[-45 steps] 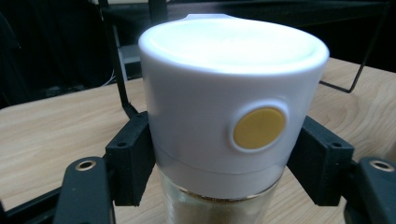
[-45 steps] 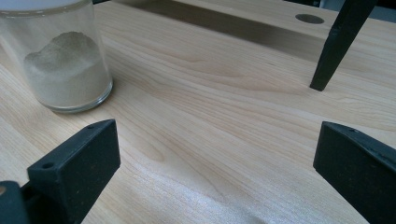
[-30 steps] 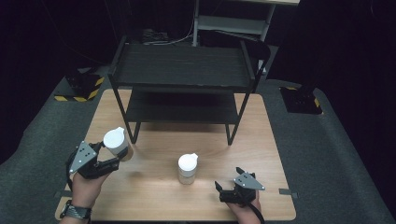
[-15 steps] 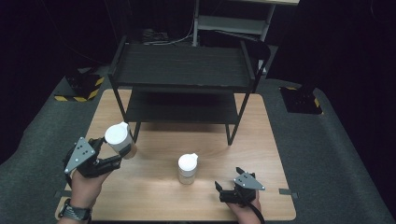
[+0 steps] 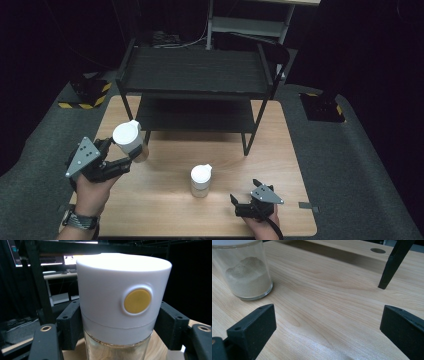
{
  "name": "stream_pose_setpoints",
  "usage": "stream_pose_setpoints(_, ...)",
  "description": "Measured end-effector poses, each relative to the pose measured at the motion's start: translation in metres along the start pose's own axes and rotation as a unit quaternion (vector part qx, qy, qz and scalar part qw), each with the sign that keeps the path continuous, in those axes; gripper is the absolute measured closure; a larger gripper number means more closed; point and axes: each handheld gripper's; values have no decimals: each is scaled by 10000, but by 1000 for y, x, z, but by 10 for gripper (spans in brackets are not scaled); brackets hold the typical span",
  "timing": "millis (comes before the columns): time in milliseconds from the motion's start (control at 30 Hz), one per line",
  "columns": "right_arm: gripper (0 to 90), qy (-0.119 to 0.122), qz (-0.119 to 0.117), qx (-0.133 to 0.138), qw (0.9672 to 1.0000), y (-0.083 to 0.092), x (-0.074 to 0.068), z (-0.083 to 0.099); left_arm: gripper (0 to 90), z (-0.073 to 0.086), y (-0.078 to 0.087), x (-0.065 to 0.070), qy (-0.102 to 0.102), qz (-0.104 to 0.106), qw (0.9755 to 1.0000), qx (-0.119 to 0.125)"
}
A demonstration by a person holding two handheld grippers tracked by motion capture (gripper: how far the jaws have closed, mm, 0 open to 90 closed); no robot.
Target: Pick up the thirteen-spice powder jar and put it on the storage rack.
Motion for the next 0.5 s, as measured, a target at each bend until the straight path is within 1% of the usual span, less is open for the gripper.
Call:
stream_pose_setpoints(33,0,-4,2,8,10000,0,0,0,304,-4,-3,0,-11,6,10000,13)
stream_pose_setpoints(67,0,-10,-1,8,10000,0,0,0,304,-4,-3,0,-11,6,10000,13)
stream_pose_setpoints(100,0,-13,-1,10,10000,0,0,0,304,-10,-6,0,-33,10,10000,43)
stream_pose_setpoints(133,0,-13,-1,10,10000,0,0,0,304,-10,-6,0,-33,10,10000,43)
stream_pose_setpoints(367,0,-19,-4,8,10000,0,1,0,304,-27,-16,-1,-92,51,9999,128)
stream_pose_setpoints(500,0,-23,-4,5,10000,0,1,0,304,-36,-21,-1,-72,55,9998,187)
Point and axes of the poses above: each handheld gripper's, and its own axes: y roughly backward along the jaws, z roughly out of its underside, x roughly to its right, and after that the axes turned 10 degrees about x, right-handed
